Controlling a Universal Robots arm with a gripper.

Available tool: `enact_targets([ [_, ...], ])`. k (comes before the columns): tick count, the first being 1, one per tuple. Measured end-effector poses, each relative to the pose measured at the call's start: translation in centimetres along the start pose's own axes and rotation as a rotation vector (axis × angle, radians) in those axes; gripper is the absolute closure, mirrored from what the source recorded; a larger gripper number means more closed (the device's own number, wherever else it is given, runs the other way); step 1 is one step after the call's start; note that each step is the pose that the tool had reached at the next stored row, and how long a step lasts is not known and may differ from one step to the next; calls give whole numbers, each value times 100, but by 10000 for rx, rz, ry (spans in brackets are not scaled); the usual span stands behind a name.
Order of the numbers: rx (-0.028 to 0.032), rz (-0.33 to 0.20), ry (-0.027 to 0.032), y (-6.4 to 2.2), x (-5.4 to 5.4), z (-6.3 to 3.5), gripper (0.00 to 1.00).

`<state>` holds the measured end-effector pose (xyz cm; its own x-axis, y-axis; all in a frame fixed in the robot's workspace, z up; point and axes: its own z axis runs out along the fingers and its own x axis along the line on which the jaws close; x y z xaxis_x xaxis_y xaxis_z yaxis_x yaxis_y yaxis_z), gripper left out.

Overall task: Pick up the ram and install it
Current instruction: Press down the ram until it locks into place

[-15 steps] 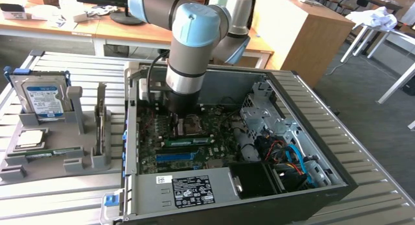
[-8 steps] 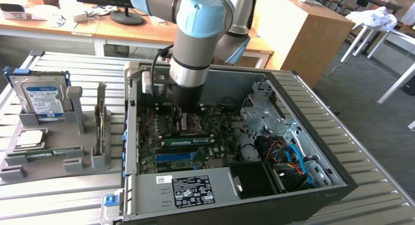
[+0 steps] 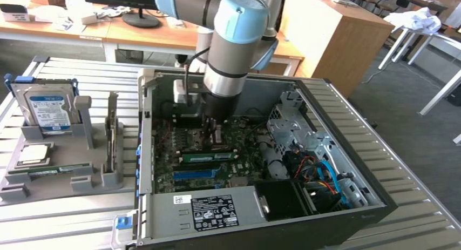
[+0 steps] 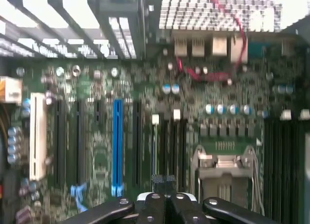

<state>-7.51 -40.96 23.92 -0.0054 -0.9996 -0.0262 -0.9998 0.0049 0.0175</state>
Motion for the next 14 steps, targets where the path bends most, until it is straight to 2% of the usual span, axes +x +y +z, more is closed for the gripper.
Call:
enact_targets([
  [6,-9,-1,-1,-245,-22,-4,90],
  [14,-14,0,-8,-531,-31,-9,90],
])
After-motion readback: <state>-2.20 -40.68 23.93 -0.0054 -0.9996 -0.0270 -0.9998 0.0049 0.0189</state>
